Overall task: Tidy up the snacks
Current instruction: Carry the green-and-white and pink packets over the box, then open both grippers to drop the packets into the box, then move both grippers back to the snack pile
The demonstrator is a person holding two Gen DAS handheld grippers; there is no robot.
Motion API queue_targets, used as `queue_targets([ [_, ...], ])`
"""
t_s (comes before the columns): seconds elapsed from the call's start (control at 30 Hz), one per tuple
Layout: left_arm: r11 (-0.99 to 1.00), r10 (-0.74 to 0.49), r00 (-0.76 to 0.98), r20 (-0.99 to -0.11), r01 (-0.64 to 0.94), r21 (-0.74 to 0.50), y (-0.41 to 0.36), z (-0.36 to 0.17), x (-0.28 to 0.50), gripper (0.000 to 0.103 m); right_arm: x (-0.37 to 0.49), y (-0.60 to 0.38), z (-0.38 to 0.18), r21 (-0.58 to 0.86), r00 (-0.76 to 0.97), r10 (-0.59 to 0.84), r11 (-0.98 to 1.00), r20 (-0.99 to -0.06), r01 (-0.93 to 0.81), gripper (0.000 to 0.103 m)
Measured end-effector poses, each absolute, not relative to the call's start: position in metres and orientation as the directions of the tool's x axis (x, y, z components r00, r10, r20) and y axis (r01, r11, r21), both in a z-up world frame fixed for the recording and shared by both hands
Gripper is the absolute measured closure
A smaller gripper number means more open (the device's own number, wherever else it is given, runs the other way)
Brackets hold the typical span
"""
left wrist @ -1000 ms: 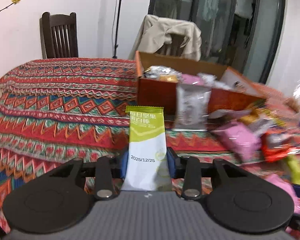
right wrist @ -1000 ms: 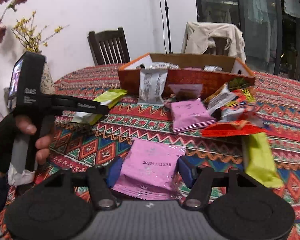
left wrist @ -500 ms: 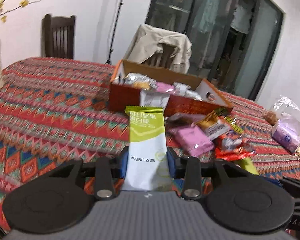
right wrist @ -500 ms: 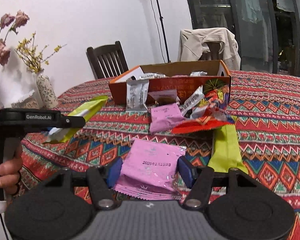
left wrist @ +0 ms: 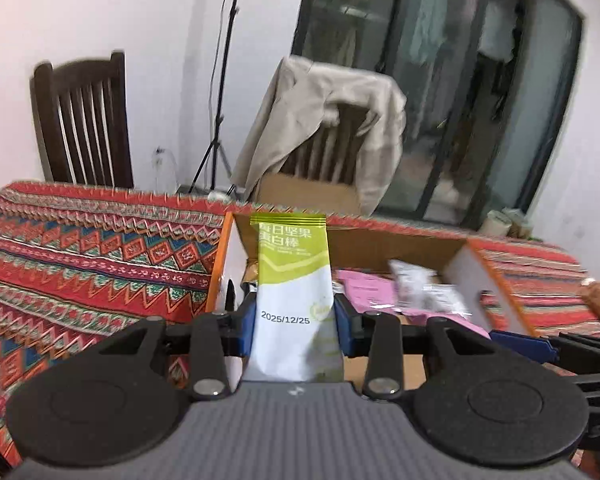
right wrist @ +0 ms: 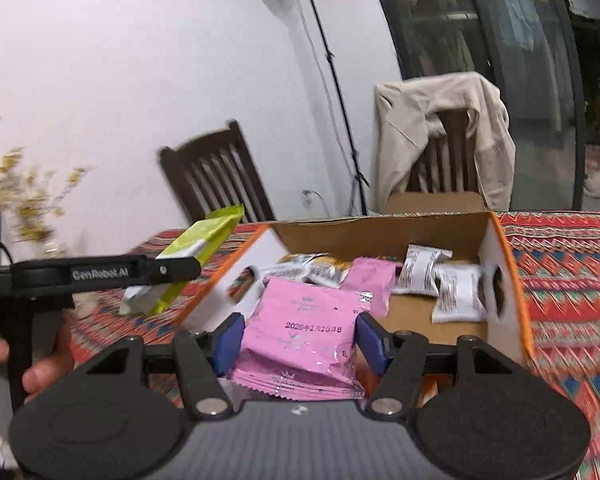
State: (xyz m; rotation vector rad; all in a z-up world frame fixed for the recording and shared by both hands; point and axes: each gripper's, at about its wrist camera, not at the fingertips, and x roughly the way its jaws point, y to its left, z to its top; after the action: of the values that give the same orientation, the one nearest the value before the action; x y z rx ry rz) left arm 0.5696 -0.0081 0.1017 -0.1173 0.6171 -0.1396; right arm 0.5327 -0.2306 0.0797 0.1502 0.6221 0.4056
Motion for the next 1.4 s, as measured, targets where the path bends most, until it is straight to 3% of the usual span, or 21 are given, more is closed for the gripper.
queue_targets([
  [0.13, 0.992, -0.105, 0.783, -0.614, 0.043, -0.116, -0.011, 0.077, 0.598, 0.062, 0.591, -0.199, 0.055, 0.157, 0.711, 0.312, 0.948, -0.63, -0.277, 0.042],
  [0.2, 0.991, -0.118, 0.781, -0.613, 0.049, -0.128, -0.007, 0.072, 0.596, 0.045, 0.606, -0.186, 0.041, 0.096, 0.702, 0.265, 0.958, -0.661, -0.271, 0.042],
  [0.27, 0.986, -0.15, 0.782, -0.605, 0.076, -0.146, -0.003, 0.071, 0.59, 0.036, 0.614, -0.173, 0.031, 0.033, 0.698, 0.223, 0.961, -0.681, -0.275, 0.042],
  [0.43, 0.984, -0.151, 0.816, -0.558, 0.073, -0.16, 0.013, 0.093, 0.573, 0.032, 0.612, -0.163, 0.026, 0.117, 0.626, 0.343, 0.92, -0.7, -0.374, 0.041],
  [0.73, 0.981, -0.181, 0.845, -0.504, 0.115, -0.159, 0.02, 0.137, 0.516, 0.027, 0.554, -0.193, 0.088, 0.015, 0.743, 0.298, 0.932, -0.599, -0.362, 0.035],
  [1.03, 0.967, -0.255, 0.889, -0.38, 0.227, -0.117, 0.006, 0.171, 0.392, 0.018, 0.438, -0.239, 0.156, -0.06, 0.832, 0.314, 0.923, -0.457, -0.381, 0.026],
  [1.23, 0.964, -0.266, 0.91, -0.318, 0.257, -0.07, -0.011, 0.159, 0.296, 0.011, 0.342, -0.274, 0.159, -0.039, 0.857, 0.341, 0.922, -0.386, -0.385, 0.021],
  [1.4, 0.975, -0.218, 0.922, -0.32, 0.222, -0.024, -0.025, 0.135, 0.236, 0.006, 0.267, -0.293, 0.128, -0.019, 0.86, 0.345, 0.925, -0.377, -0.38, 0.016],
])
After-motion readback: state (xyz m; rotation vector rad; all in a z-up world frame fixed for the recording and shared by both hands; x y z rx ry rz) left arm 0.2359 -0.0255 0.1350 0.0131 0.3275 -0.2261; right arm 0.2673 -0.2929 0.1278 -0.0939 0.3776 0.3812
